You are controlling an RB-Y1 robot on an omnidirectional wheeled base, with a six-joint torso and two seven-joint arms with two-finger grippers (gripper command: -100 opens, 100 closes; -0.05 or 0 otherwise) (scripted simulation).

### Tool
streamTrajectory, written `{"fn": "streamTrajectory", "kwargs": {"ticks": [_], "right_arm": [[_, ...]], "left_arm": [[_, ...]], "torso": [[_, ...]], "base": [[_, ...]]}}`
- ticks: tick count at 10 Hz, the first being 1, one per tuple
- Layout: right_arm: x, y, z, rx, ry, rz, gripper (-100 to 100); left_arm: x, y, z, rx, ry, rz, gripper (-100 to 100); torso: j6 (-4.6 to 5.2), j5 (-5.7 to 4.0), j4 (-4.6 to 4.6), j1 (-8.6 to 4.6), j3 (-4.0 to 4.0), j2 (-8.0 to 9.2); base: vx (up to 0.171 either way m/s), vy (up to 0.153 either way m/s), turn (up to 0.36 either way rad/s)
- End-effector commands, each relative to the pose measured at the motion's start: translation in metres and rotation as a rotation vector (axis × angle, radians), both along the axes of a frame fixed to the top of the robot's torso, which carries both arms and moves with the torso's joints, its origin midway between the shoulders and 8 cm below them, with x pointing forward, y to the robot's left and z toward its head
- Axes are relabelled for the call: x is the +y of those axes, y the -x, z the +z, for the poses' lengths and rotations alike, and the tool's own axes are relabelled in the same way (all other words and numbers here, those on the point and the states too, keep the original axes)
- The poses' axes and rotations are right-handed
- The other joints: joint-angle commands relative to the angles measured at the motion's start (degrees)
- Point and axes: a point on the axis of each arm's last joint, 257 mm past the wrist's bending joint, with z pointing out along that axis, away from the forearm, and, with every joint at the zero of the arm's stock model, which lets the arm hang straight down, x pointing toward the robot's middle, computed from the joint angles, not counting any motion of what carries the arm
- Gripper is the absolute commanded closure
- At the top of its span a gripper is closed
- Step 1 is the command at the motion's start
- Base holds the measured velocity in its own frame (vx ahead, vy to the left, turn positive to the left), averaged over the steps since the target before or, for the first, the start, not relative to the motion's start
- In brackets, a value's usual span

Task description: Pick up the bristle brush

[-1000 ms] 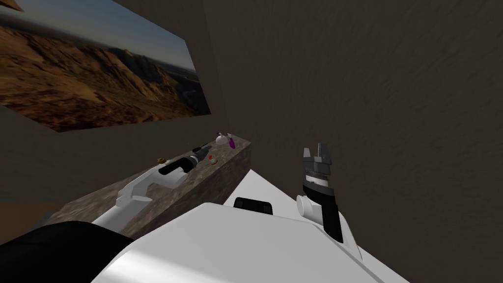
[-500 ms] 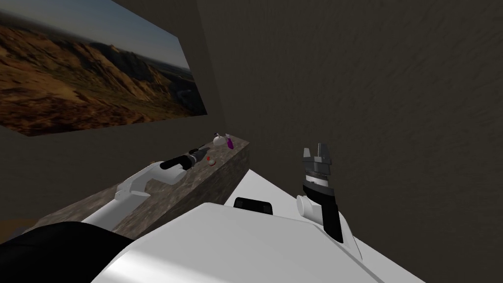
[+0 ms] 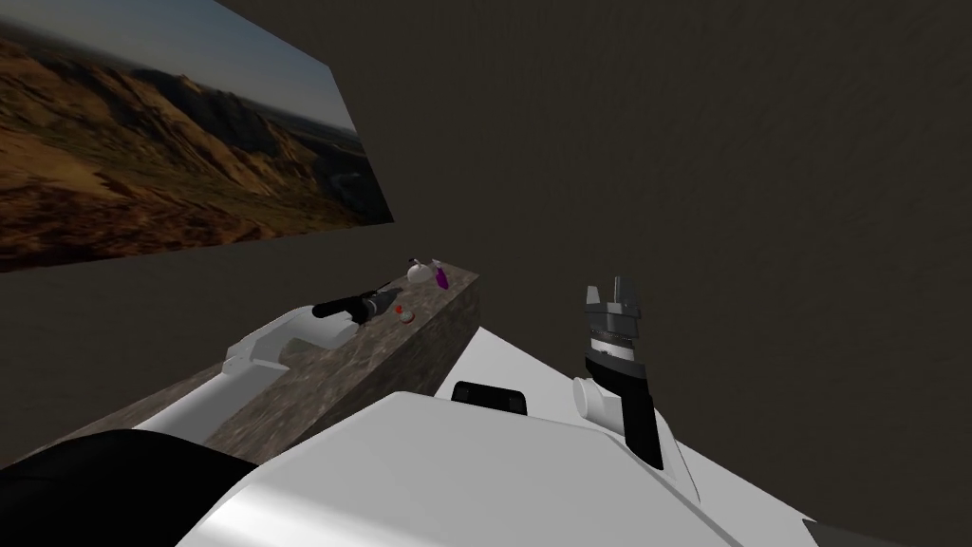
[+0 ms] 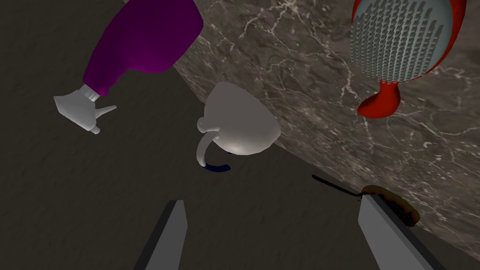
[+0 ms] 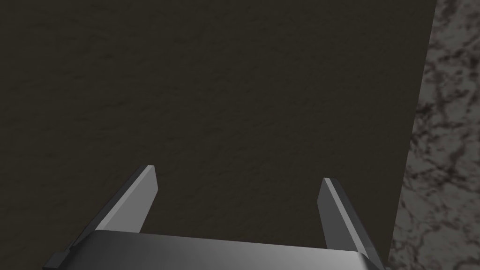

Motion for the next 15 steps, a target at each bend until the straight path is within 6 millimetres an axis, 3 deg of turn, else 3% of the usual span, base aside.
{"fn": "streamTrajectory", "kwargs": {"ticks": [1,7,15], "right_arm": [[0.0,0.0,0.0,0.0,0.0,0.0,0],[0.0,0.0,0.0,0.0,0.0,0.0,0],[0.0,0.0,0.0,0.0,0.0,0.0,0]], "left_arm": [[0.008,0.003,-0.006,0.051,0.009,0.022,-100],[0.03,0.022,-0.031,0.226,0.052,0.097,-100],[0.036,0.05,-0.061,0.425,0.141,0.169,-100]], "torso": [[0.0,0.0,0.0,0.0,0.0,0.0],[-0.01,0.03,0.0,0.11,0.0,0.0],[0.03,0.05,0.0,0.22,0.0,0.01]], "base": [[-0.016,0.031,-0.139],[-0.017,0.05,-0.123],[-0.021,0.06,-0.116]]}}
